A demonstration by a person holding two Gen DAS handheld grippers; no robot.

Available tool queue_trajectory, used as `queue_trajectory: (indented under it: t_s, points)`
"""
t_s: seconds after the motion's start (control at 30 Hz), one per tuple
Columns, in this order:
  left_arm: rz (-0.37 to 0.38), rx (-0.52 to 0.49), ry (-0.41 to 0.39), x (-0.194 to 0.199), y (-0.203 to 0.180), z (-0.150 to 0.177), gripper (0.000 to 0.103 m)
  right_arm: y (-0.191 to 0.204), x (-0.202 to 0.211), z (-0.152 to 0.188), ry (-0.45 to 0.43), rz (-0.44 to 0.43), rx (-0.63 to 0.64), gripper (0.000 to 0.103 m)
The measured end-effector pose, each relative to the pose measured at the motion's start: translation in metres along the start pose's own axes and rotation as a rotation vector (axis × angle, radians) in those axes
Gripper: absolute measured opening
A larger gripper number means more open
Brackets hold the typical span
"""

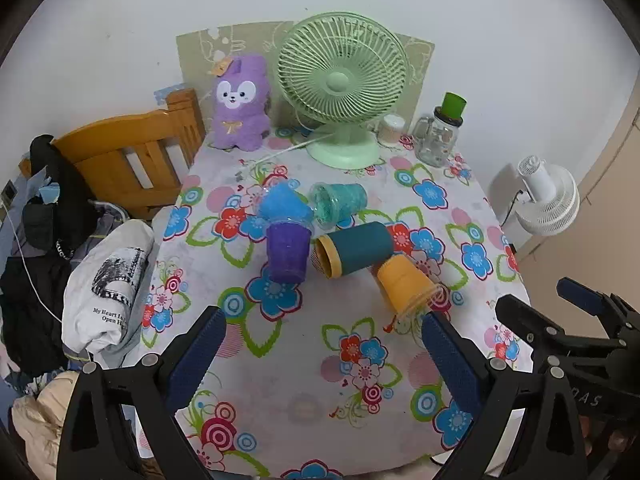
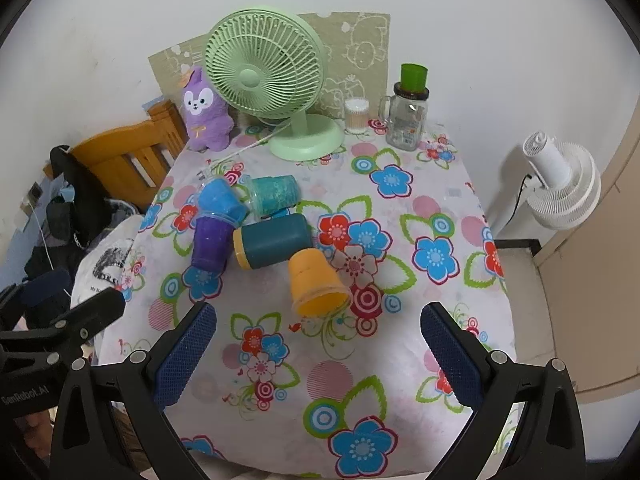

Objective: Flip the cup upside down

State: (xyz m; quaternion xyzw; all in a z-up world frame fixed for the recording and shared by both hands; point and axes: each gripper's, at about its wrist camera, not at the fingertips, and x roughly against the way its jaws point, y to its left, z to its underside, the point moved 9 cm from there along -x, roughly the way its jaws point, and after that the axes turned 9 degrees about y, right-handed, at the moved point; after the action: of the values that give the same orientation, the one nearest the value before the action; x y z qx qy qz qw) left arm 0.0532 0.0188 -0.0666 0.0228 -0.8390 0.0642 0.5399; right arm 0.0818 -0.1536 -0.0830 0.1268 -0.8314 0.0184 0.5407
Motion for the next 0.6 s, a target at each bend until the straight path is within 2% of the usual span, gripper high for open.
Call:
queue_trajectory:
  t_s: [0.6]
  points:
    - [-0.006, -0.052, 0.008, -0.0020, -0.0052, -0.0088, 0.099, -0.0019, -0.0013, -0.0042, 0.013, 0.035, -0.002, 0.103]
